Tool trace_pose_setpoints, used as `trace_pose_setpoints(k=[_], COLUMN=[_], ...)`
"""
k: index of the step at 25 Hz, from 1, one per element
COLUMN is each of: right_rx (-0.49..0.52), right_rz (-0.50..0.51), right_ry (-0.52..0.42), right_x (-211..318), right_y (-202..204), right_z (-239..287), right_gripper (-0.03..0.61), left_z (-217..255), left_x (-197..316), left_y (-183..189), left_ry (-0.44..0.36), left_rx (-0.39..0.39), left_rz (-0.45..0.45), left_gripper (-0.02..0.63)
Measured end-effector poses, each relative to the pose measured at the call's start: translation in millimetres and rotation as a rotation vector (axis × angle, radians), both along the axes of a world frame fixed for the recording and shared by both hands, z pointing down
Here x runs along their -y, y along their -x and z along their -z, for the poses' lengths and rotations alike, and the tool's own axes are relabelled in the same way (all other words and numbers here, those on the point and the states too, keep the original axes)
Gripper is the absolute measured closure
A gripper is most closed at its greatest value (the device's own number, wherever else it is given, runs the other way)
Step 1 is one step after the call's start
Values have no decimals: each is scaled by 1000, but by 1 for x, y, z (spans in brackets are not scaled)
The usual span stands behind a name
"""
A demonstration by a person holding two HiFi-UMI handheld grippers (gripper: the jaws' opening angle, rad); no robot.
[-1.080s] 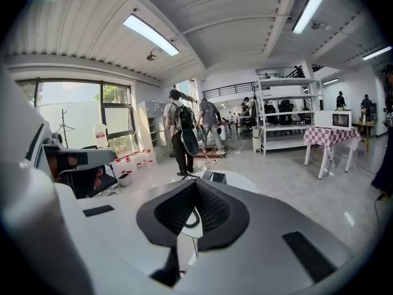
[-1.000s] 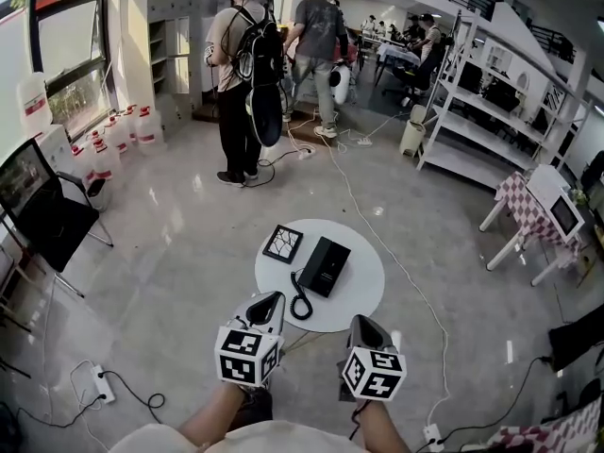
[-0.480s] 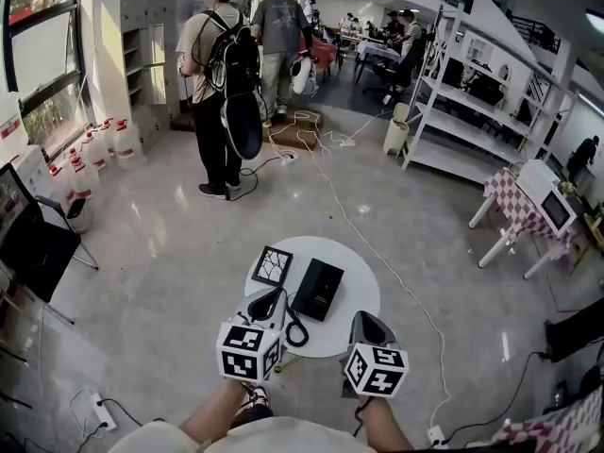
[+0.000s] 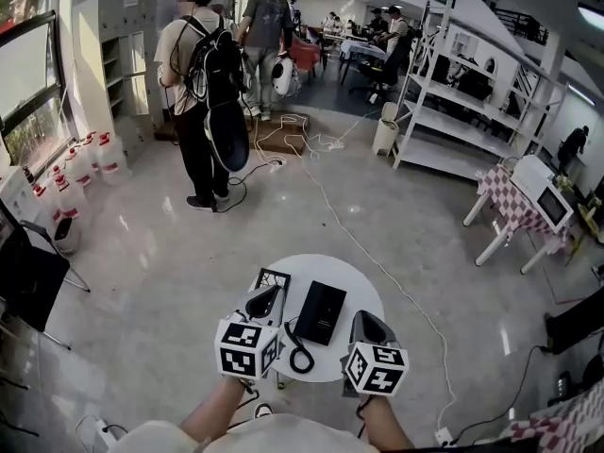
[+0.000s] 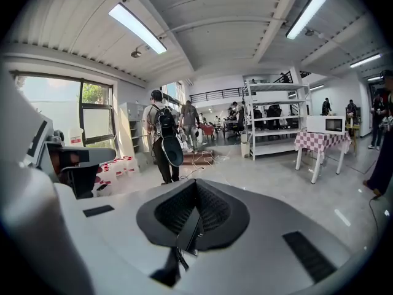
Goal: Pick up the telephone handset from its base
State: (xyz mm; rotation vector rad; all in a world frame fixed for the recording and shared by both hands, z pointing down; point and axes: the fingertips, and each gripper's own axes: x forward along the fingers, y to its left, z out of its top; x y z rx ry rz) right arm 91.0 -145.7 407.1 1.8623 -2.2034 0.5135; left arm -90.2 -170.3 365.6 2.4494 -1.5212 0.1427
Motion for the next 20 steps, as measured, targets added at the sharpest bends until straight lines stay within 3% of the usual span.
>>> trace_pose_setpoints(k=[8, 14, 20], right_rx=[2, -3, 5], right_rz=[-57, -94, -69], right_ry=[13, 70, 98], right_x=[36, 38, 56], right_y=[10, -7, -19], right_z=[-6, -24, -36], right_gripper=[554, 554, 554], left_z=[-17, -40, -64], left_x=[50, 62, 68], left_y=[10, -1, -7], left_ry=[38, 93, 160], left_rx=[7, 1, -7], left_rz=[-53, -70, -25], left_gripper=[598, 597, 598])
